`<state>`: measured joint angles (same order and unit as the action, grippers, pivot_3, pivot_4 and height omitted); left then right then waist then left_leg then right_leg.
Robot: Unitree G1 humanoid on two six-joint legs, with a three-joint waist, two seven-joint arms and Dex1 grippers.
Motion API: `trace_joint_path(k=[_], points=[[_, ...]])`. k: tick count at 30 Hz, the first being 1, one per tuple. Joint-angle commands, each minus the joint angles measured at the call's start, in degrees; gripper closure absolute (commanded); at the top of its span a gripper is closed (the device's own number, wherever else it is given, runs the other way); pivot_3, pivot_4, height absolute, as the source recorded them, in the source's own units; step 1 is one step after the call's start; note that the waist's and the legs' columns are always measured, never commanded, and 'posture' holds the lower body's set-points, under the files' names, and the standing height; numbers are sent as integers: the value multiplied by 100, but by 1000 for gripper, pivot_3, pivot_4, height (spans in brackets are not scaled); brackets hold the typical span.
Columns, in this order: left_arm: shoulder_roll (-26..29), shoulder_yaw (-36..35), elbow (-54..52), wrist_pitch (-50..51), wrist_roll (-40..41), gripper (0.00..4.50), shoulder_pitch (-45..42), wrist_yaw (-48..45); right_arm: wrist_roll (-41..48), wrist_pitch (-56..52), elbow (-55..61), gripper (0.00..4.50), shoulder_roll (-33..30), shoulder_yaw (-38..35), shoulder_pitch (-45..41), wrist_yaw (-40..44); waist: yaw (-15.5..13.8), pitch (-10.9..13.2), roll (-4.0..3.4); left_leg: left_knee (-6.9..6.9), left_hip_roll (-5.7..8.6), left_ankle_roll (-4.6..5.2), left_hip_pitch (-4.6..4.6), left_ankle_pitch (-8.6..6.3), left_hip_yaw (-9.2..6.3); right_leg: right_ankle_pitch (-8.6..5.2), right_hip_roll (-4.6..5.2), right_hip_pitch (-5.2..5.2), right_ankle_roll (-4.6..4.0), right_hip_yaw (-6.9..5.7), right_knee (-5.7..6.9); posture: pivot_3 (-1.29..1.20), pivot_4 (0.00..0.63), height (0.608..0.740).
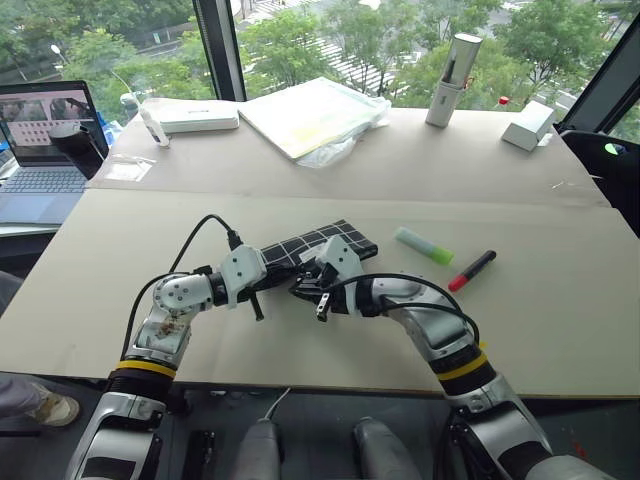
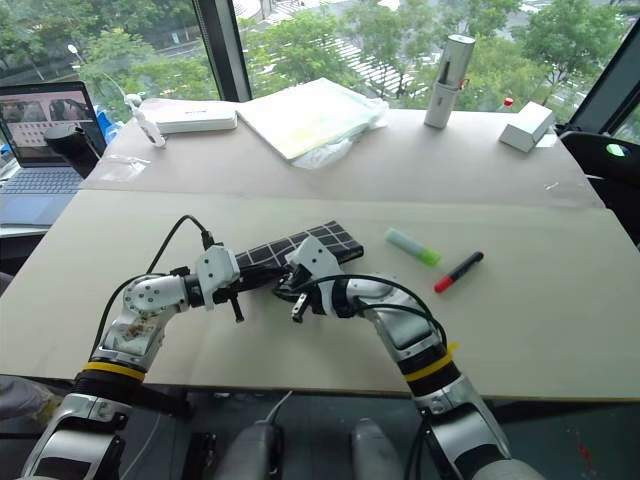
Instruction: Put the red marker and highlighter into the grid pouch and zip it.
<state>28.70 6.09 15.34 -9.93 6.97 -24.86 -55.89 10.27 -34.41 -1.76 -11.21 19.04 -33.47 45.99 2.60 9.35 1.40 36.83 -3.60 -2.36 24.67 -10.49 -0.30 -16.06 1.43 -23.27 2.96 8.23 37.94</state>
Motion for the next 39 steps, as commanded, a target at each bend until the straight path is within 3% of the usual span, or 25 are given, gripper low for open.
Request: trace_joint_path(k=[1,5,11,16,21,31,39], points=[[-22,-44,-213,-49,89,4500,-45,28,118,103,40,3222,-53,-251,-126,-15,-2,0,0,0,0,0,0,0,0,0,0,0,0,0,0,0,150,738],[-25,-41,-268,-51,118,4500,6,4,655,-388,667,1884,-587,-765,121,360,-28,0,1,1,3,0,2,0,0,0,3,0,0,0,-1,0,150,738],[-29,-38,-414,-27,167,4500,120,-29,1729,-867,2437,1884,-1970,-1538,1366,1153,-51,1,2,-4,1,2,9,-2,-4,-1,4,5,1,-3,-24,0,150,738],[-60,-23,-420,-58,150,4500,148,-25,1733,-929,2867,1884,-2391,-2424,2002,449,23,3,5,-5,0,3,2,-2,-4,-7,0,6,12,0,-18,0,150,738],[-178,35,-267,-142,83,4500,77,7,850,-1664,2300,1884,-1950,-3461,1702,-2009,-13,3,6,-1,3,0,2,-1,-4,-8,3,8,15,0,-19,0,150,738],[-131,-252,-278,24,256,4500,-169,128,624,-2822,3271,1884,-1077,-3877,1718,-3735,-9,3,6,-10,9,0,6,-1,-5,-2,8,4,3,4,-21,0,150,738],[-154,-184,-599,100,283,4500,48,140,326,-2788,2954,1884,-737,-4021,1627,-4409,-5,3,6,-10,10,0,6,-1,-5,-2,9,5,3,4,-22,0,150,738]])
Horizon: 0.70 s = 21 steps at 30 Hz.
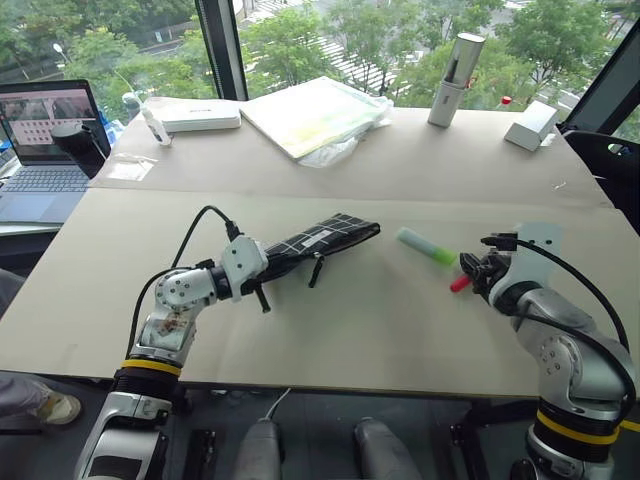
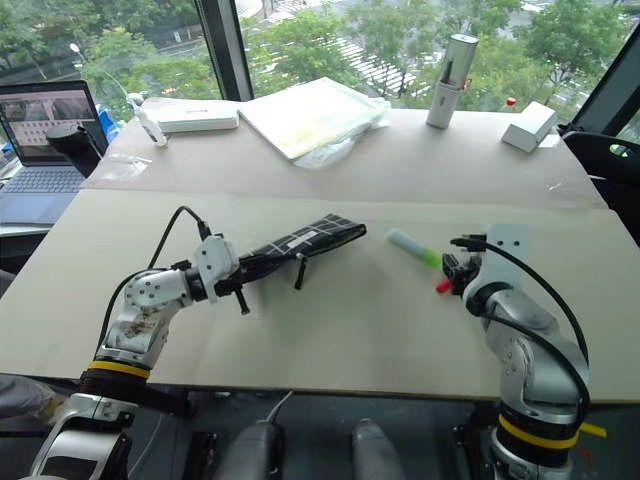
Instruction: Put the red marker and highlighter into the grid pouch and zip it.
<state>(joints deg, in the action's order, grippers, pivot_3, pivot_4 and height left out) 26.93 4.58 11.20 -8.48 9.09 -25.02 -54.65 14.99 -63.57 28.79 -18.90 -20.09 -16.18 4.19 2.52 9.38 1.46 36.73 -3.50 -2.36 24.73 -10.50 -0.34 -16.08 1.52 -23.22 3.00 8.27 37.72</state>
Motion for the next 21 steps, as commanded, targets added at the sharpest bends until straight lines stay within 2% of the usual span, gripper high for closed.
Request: trace_joint_path(k=[1,13,21], points=[[30,-18,-222,-50,65,4500,106,7,-155,145,-222,1884,97,-126,-149,-279,5,0,0,0,0,0,0,0,0,0,0,0,0,0,0,0,150,738],[-6,12,-707,52,18,4500,323,324,-546,1167,-2198,1884,132,501,-884,-277,21,0,-1,0,-2,0,0,0,0,1,-1,-1,-1,-1,-1,0,150,738],[54,-44,-1206,318,35,4500,518,620,-654,1396,-2562,1884,15,618,-725,-275,-2,-1,0,0,0,0,-3,0,0,1,1,7,-1,-1,-3,0,150,738]])
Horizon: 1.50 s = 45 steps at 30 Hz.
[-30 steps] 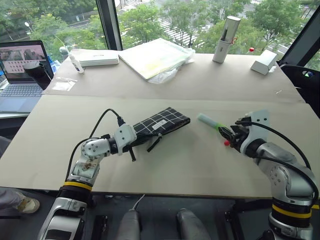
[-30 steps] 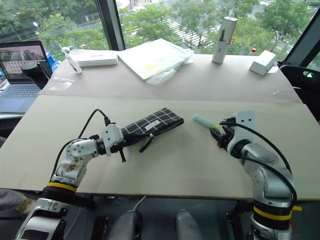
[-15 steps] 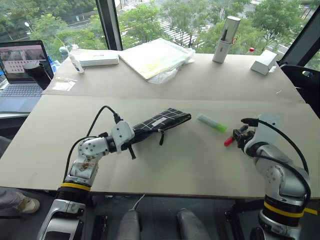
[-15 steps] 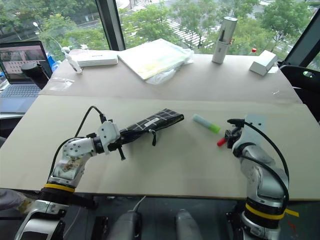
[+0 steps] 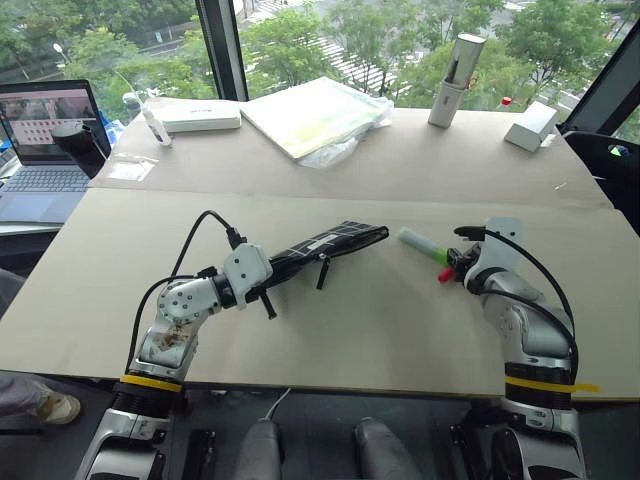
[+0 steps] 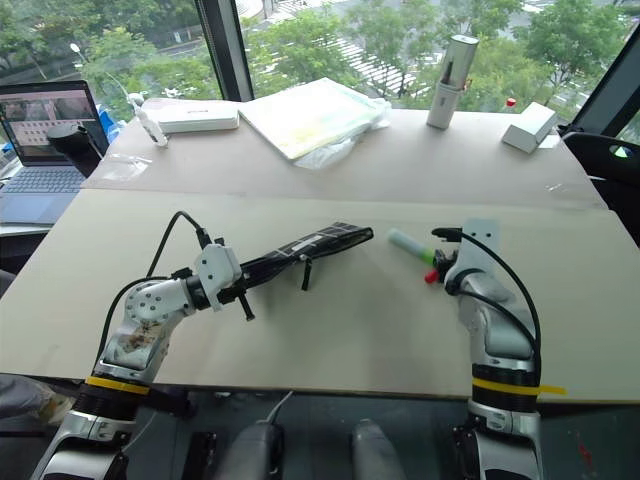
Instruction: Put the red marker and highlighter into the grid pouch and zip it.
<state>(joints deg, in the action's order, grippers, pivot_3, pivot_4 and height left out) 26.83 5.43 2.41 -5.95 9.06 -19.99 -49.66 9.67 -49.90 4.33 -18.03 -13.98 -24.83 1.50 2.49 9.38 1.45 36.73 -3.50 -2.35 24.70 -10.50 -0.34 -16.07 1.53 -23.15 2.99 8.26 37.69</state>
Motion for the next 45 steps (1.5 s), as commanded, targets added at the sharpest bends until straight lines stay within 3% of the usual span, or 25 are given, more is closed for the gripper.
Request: trace_joint_path(k=[1,27,45], points=[[84,-146,-367,91,45,4500,34,139,-135,53,-124,1884,-77,29,151,-13,0,0,0,0,0,0,0,0,0,0,0,0,0,0,0,0,150,738],[145,-148,-453,353,166,4500,-162,87,-50,-122,270,1884,-7,-354,743,-357,-1,-7,10,0,-1,0,-8,0,0,0,-1,7,0,-1,-1,0,150,738],[50,-109,-536,459,205,4500,-147,96,-43,-127,161,1884,-238,-456,338,-378,-3,-7,10,0,0,0,-7,0,0,0,0,7,0,-1,-2,0,150,738]])
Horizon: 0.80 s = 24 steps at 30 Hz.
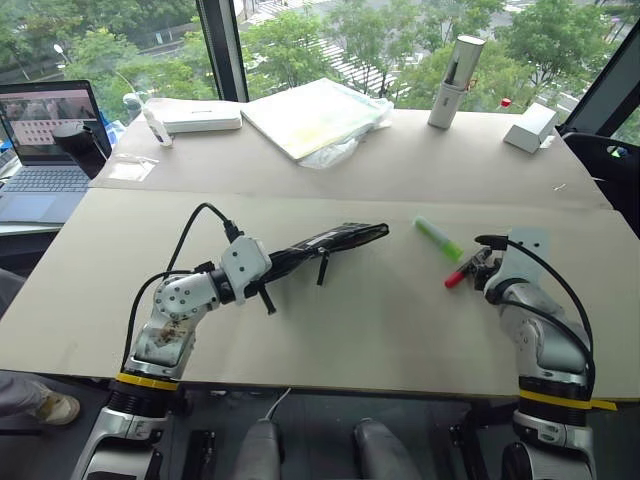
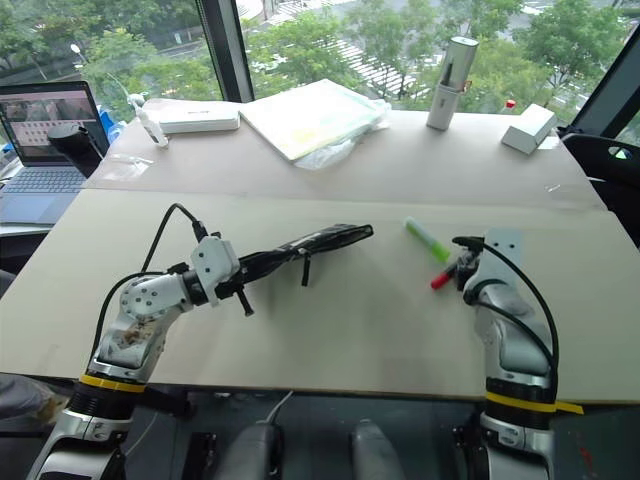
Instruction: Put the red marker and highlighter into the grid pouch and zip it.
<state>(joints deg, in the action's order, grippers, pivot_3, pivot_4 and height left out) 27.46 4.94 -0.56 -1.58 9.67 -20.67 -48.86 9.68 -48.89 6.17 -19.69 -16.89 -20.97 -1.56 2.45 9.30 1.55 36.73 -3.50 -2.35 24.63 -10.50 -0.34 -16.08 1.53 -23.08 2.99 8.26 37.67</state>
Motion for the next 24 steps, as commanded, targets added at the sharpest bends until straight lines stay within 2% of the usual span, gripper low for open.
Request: trace_joint_path(k=[1,16,24], points=[[-28,-61,-245,42,154,4500,-77,16,-22,-307,34,1884,-60,-179,-107,-90,3,0,0,0,0,0,0,0,0,0,0,-1,0,0,0,0,150,738],[-186,6,-275,154,169,4500,-9,87,55,-908,50,1884,489,-407,-404,-459,13,0,0,0,0,0,2,0,0,0,0,-3,0,1,0,0,150,738],[-249,15,-364,212,162,4500,59,151,-3,-938,-16,1884,497,-372,-441,-469,15,0,0,0,-1,0,2,0,0,0,0,-3,0,1,0,0,150,738]])
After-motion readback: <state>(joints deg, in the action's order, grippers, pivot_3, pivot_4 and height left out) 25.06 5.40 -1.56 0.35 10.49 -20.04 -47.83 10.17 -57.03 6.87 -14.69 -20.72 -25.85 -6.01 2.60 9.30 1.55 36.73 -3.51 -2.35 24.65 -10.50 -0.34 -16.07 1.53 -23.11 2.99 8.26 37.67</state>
